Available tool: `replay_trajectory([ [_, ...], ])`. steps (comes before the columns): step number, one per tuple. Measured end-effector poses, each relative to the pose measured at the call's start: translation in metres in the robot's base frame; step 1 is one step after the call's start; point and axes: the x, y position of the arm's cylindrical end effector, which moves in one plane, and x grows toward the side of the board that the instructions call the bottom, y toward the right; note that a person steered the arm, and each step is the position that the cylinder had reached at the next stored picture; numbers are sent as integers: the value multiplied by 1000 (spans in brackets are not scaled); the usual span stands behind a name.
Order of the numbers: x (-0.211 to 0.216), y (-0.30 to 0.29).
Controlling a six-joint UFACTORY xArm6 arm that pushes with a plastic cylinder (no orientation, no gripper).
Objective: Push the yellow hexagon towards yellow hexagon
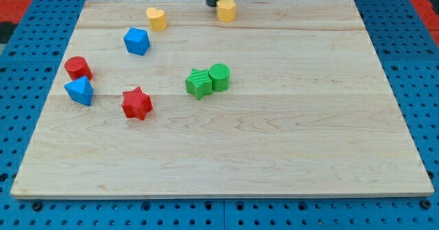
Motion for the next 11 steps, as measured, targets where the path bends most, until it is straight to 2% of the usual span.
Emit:
replay_trajectory([
  [2,4,-139],
  [3,23,-176],
  [4,59,-183],
  [5,75,-175],
  [8,41,-135],
  [9,40,-161],
  [11,11,-131],
])
